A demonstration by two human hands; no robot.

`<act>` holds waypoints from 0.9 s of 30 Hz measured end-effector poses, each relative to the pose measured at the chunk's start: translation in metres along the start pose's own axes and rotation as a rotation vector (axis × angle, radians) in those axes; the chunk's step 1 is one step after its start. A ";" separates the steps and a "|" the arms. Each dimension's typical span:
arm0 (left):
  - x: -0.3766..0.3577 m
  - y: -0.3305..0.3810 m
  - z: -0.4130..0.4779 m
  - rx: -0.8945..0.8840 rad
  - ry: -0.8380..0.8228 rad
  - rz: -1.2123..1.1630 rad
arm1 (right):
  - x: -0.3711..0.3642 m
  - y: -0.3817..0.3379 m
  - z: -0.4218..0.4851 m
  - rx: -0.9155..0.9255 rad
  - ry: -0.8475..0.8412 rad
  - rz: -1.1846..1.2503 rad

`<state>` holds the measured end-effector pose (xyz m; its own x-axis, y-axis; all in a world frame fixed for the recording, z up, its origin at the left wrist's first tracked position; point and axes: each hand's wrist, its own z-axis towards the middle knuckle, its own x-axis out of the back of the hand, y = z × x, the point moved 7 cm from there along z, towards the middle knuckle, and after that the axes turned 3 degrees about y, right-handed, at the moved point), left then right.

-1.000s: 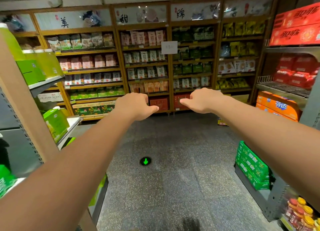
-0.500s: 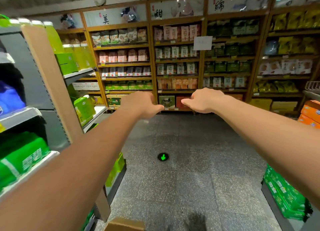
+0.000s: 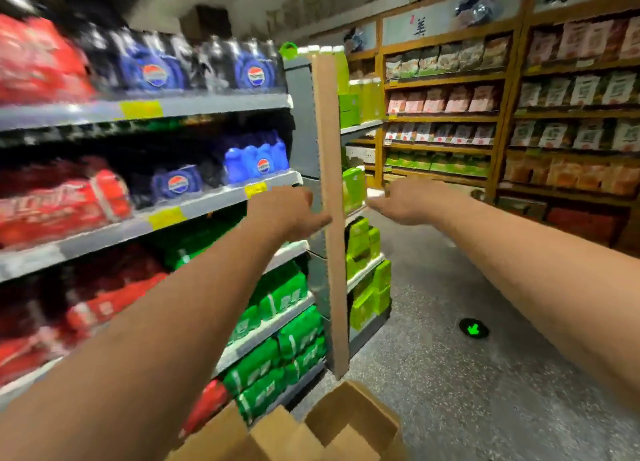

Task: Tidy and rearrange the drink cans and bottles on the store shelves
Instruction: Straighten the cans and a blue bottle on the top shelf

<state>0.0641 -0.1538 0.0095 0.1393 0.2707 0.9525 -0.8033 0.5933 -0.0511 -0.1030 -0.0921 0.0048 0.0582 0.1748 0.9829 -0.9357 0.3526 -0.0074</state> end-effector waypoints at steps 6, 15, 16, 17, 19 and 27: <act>0.023 -0.152 -0.099 0.258 -0.027 0.103 | -0.003 -0.181 -0.008 0.287 0.033 0.048; 0.064 -0.321 -0.274 0.581 -0.048 0.194 | -0.005 -0.420 -0.077 0.624 0.014 0.107; 0.068 -0.333 -0.288 0.609 -0.040 0.196 | -0.003 -0.440 -0.086 0.658 0.022 0.108; 0.072 -0.346 -0.306 0.646 -0.032 0.196 | -0.002 -0.464 -0.095 0.701 0.026 0.113; 0.082 -0.370 -0.339 0.719 -0.015 0.199 | 0.002 -0.506 -0.114 0.773 0.028 0.132; 0.111 -0.446 -0.471 1.052 -0.062 0.301 | 0.021 -0.666 -0.192 1.061 0.084 0.195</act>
<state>0.7108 -0.0314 -0.0032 -0.1512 0.2402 0.9589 -0.8963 -0.4423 -0.0306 0.5878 -0.1465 -0.0048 -0.1386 0.2181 0.9660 -0.7529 -0.6569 0.0403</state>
